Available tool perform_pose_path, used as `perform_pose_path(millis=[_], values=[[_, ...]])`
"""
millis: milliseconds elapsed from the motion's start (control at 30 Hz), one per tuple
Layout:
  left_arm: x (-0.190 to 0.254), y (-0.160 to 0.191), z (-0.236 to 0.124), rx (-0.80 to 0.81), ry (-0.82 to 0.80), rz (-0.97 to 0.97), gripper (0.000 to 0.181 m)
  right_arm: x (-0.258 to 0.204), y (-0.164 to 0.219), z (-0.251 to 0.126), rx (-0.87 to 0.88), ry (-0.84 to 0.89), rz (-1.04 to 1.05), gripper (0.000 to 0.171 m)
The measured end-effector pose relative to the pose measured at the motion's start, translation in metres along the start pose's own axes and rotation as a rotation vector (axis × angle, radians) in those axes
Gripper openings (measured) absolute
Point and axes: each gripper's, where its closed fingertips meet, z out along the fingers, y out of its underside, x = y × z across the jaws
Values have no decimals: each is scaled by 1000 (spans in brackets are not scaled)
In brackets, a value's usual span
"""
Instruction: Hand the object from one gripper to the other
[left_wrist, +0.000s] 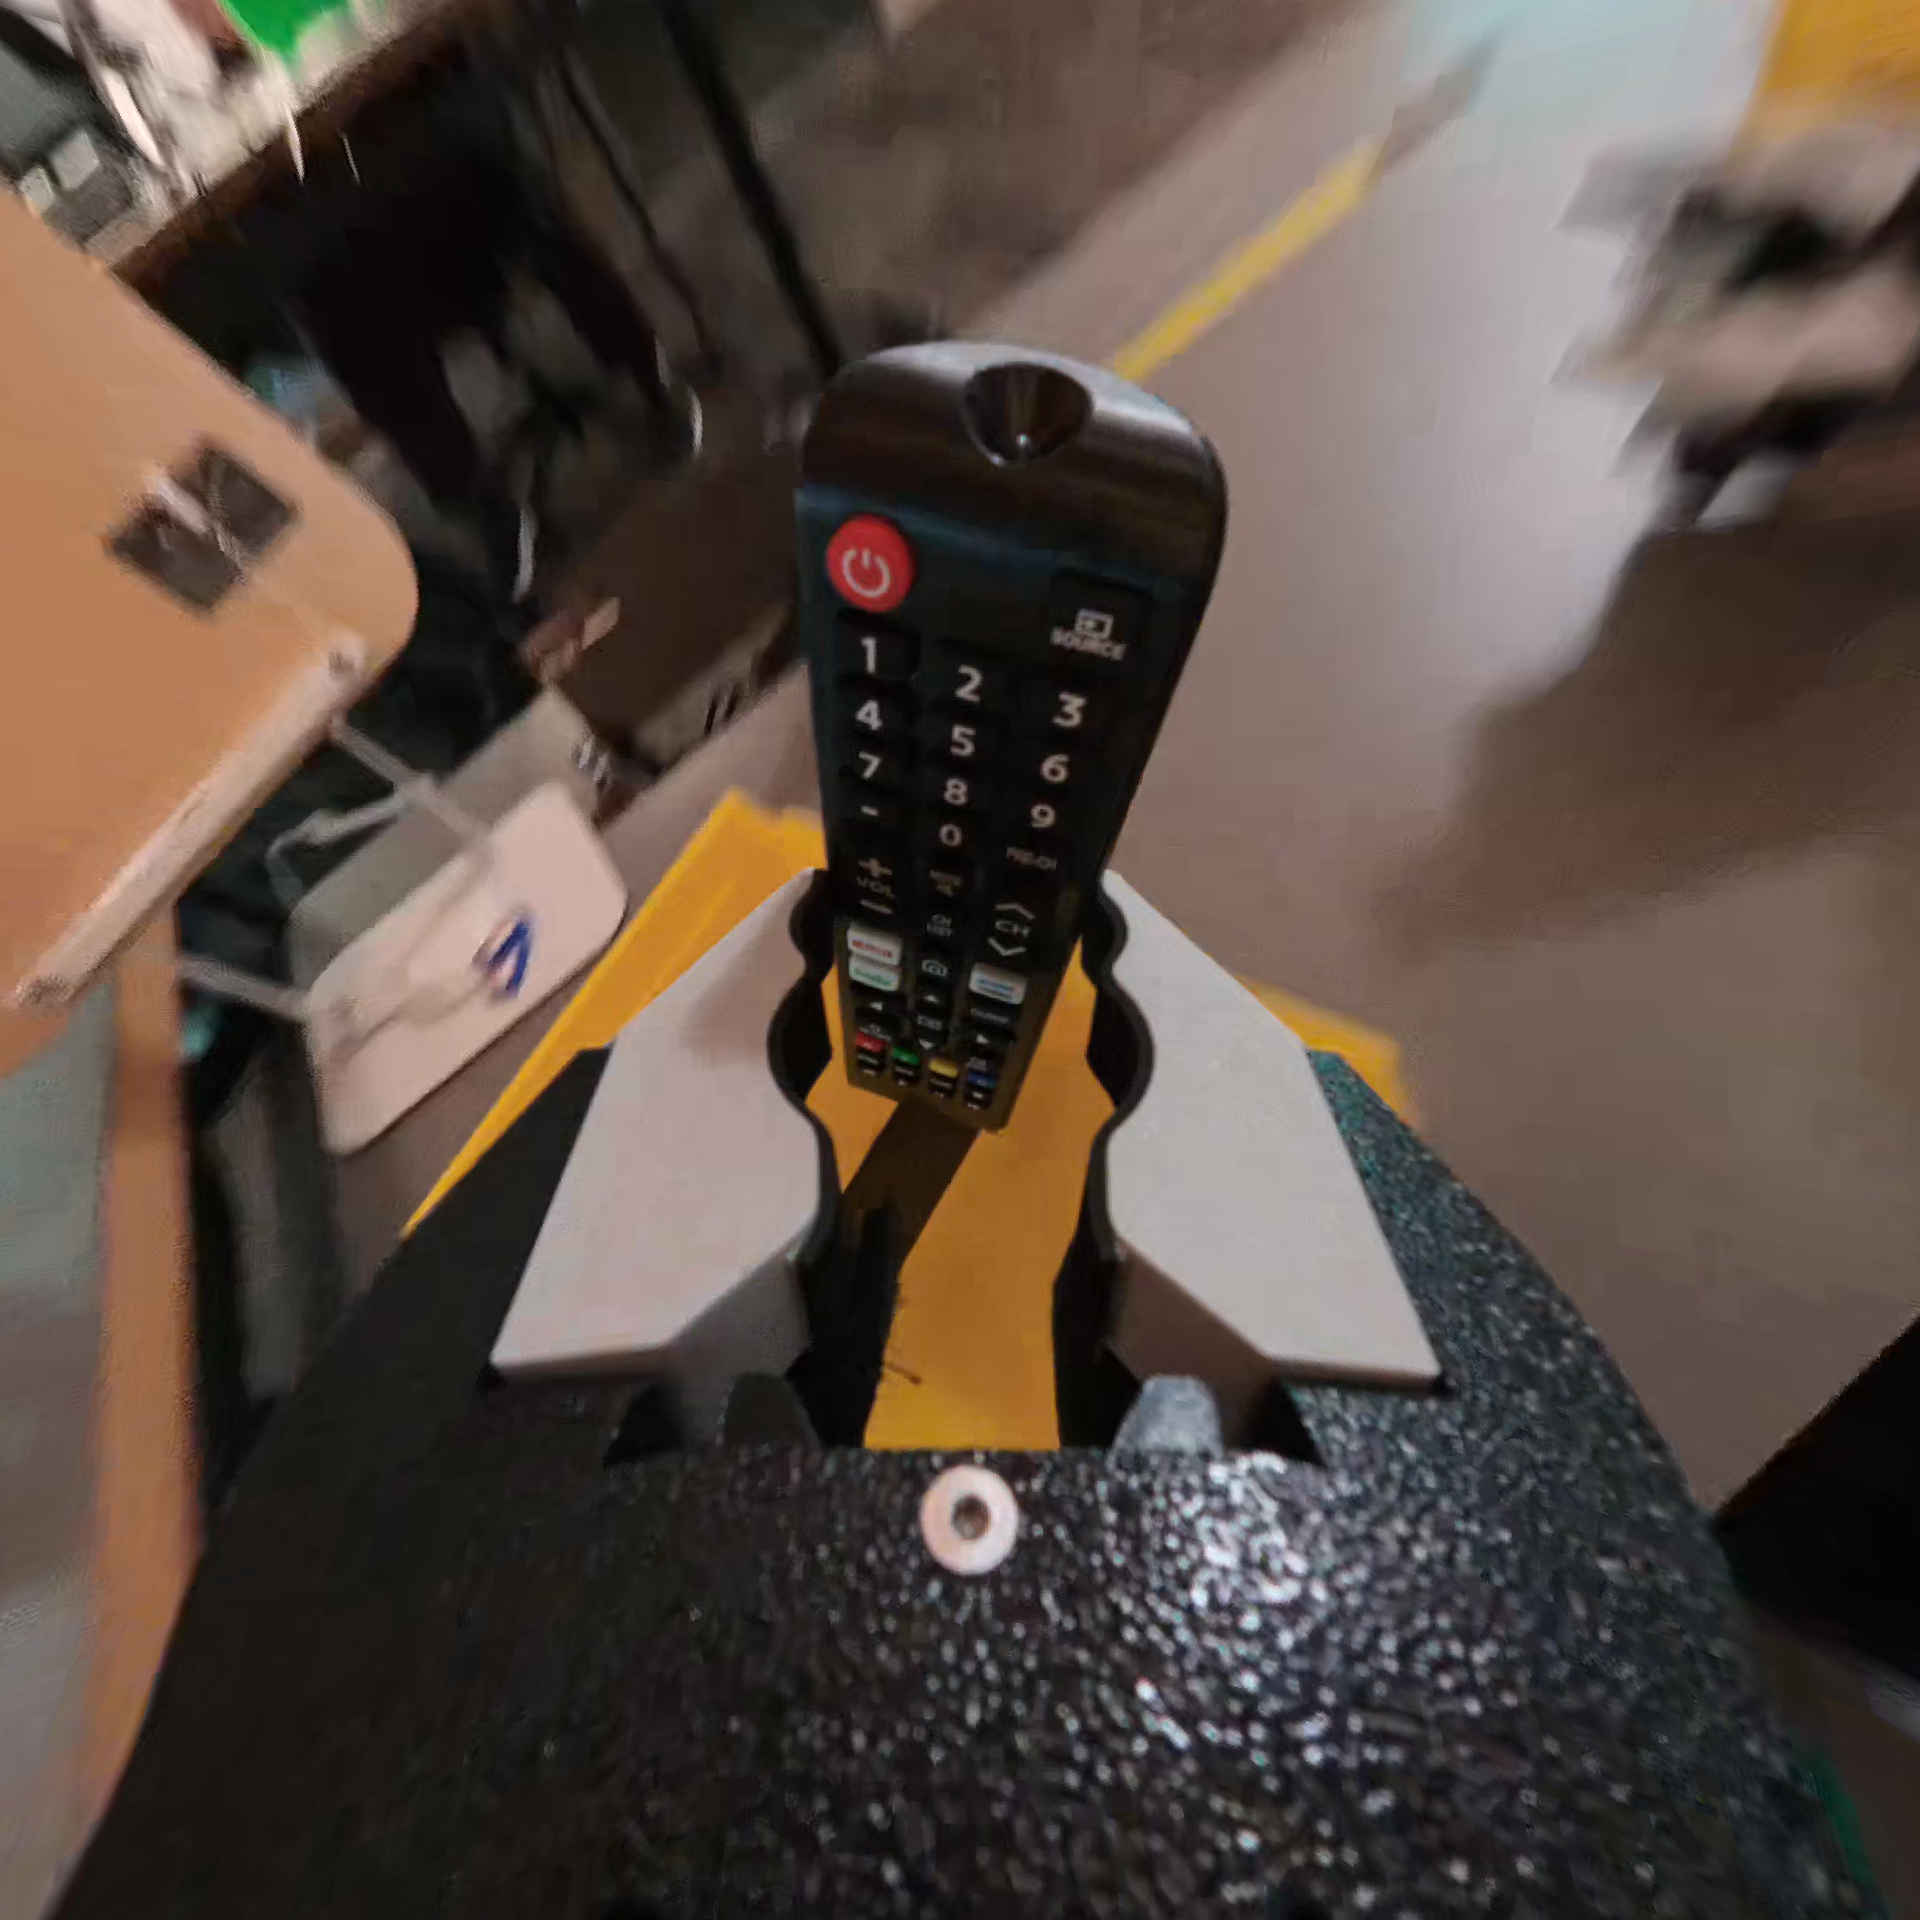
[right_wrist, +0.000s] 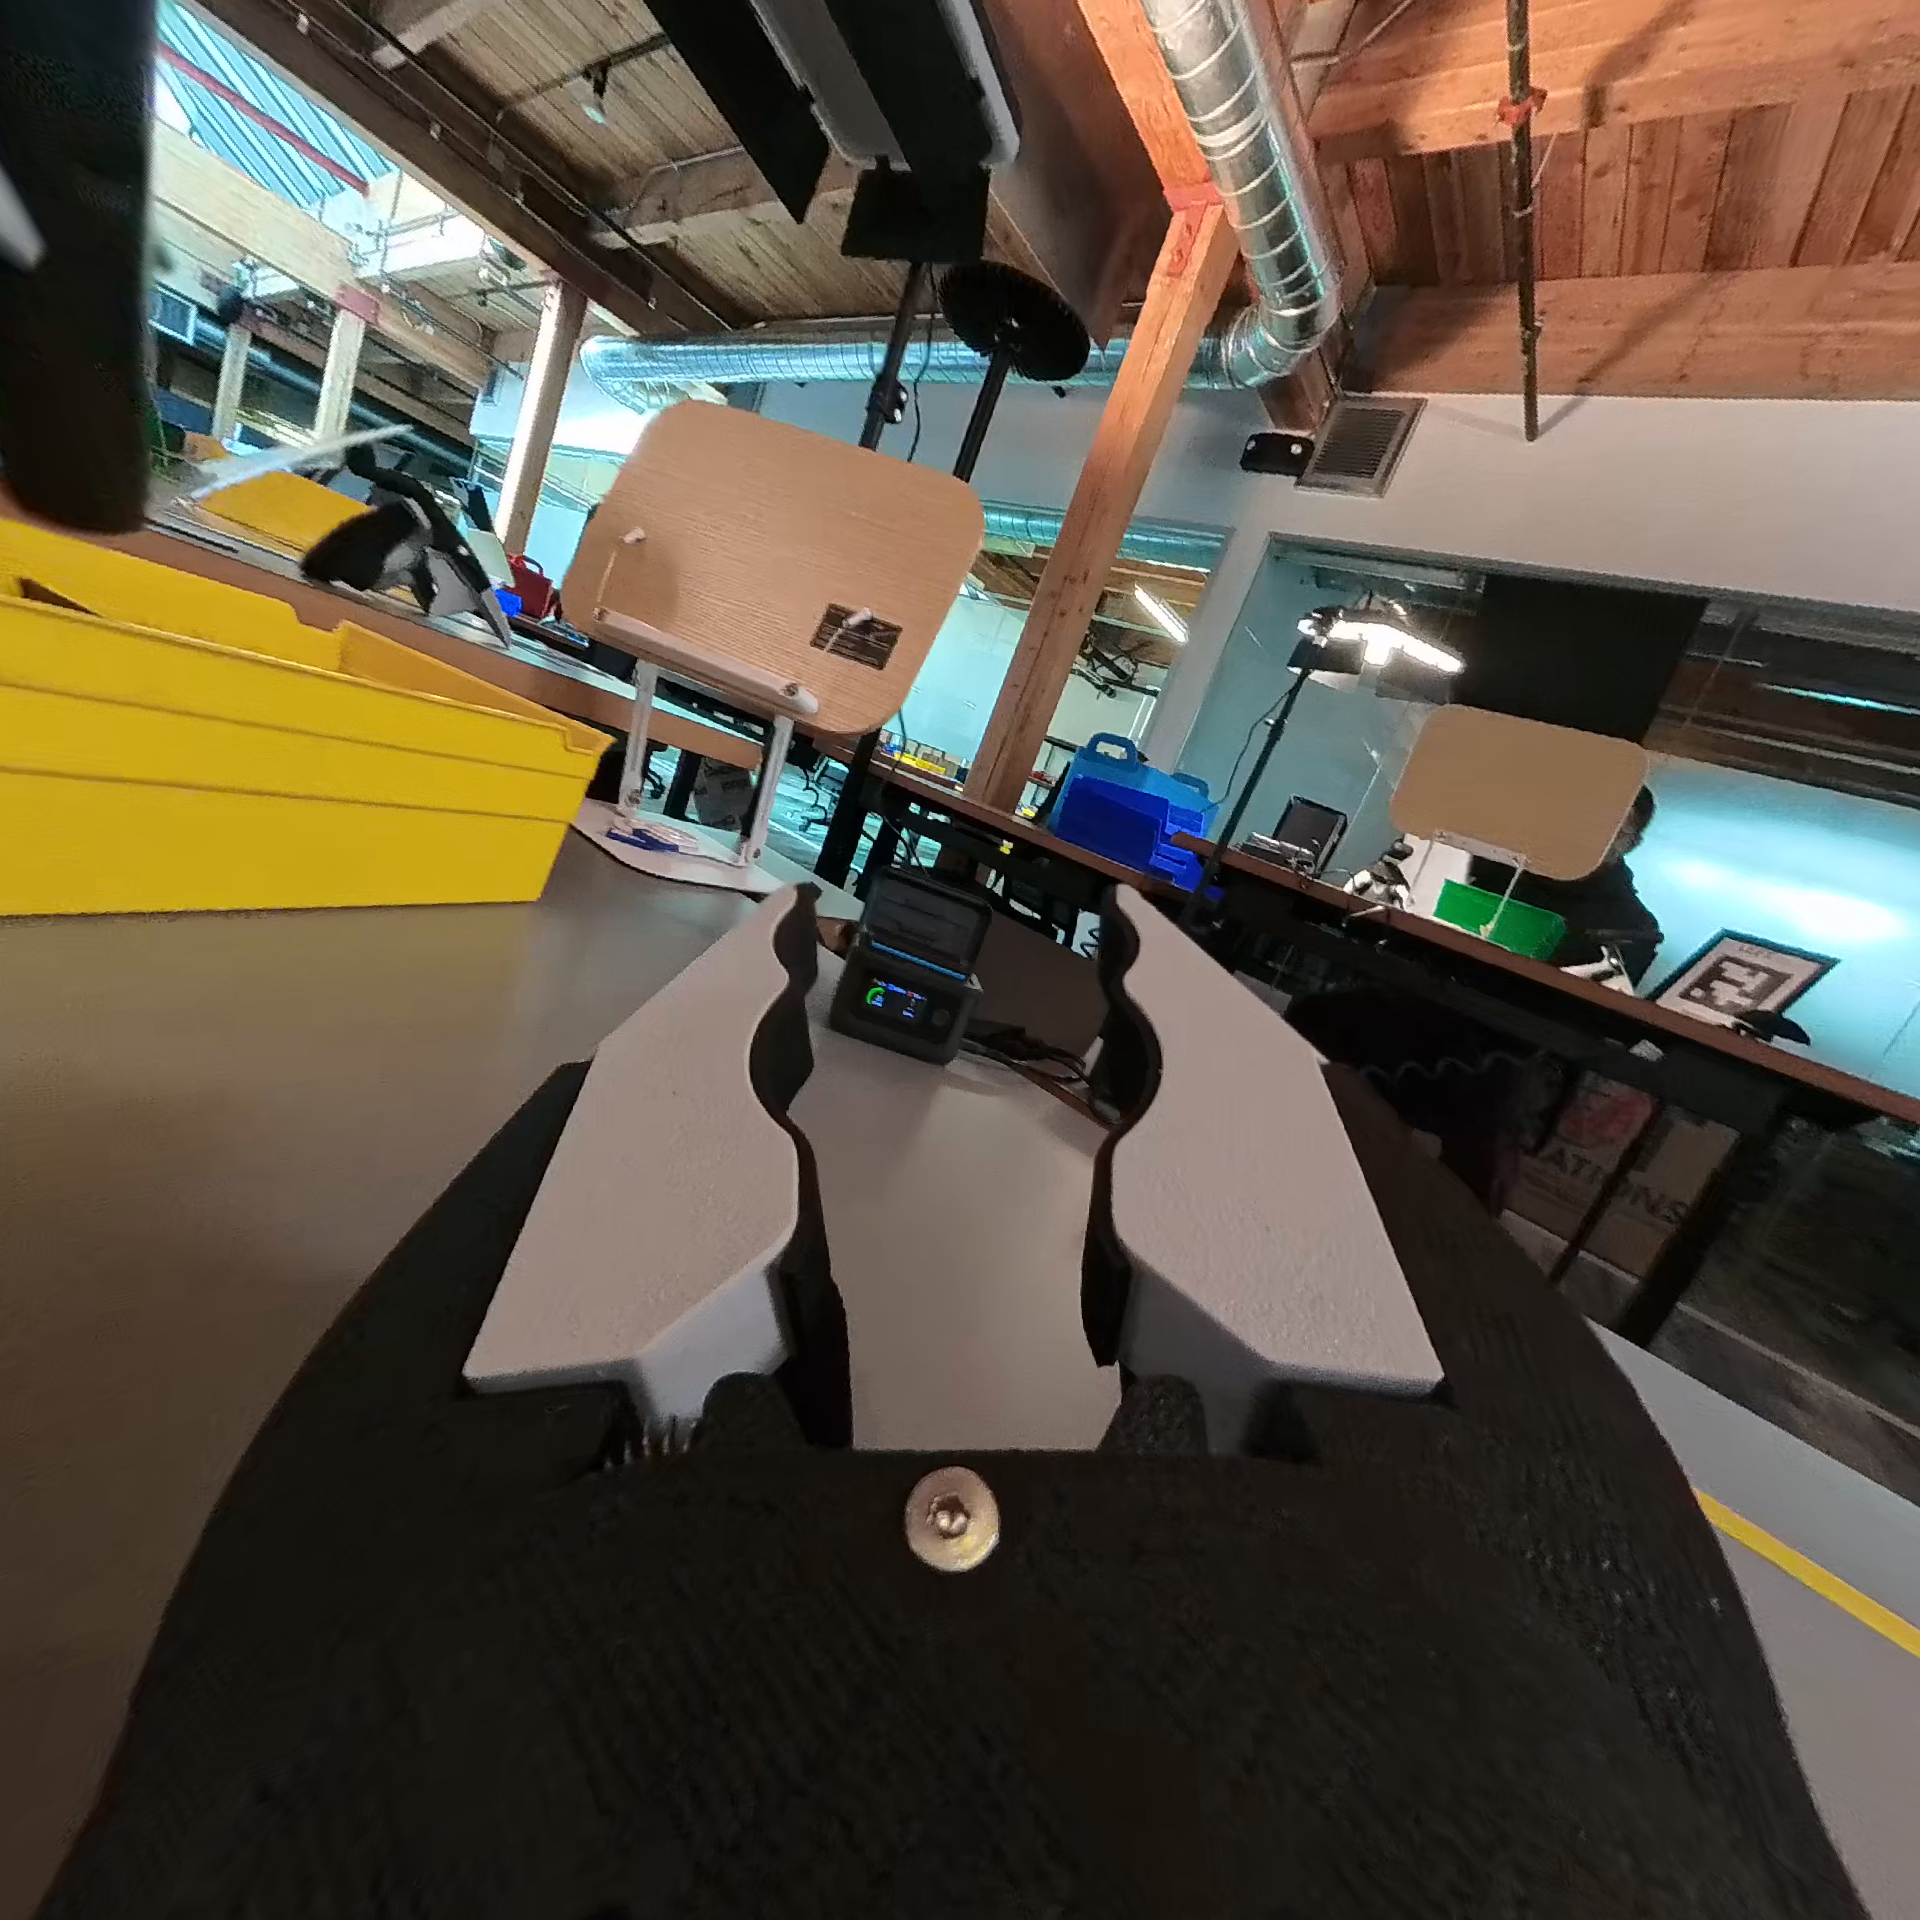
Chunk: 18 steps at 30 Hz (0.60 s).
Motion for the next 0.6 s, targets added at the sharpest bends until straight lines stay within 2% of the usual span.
perform_pose_path(millis=[33, 167, 267, 367, 433, 600], values=[[10, -23, -1, 101, 22, -50, 47, -4, -3, -1, 9, -12, 2, 53], [63, -95, 18, 373, 144, -201, 46, -31, -28, -9, 54, -106, 2, 54], [102, -126, 55, 448, 179, -289, 47, -53, -51, -13, 35, -187, 35, 57], [135, -134, 104, 416, 174, -363, 46, -54, -57, -11, -85, -159, -11, 67], [160, -134, 133, 374, 193, -392, 46, -49, -57, -10, -131, -128, -49, 67], [201, -134, 174, 318, 262, -480, 46, -39, -18, -8, -325, -70, -147, 64]])
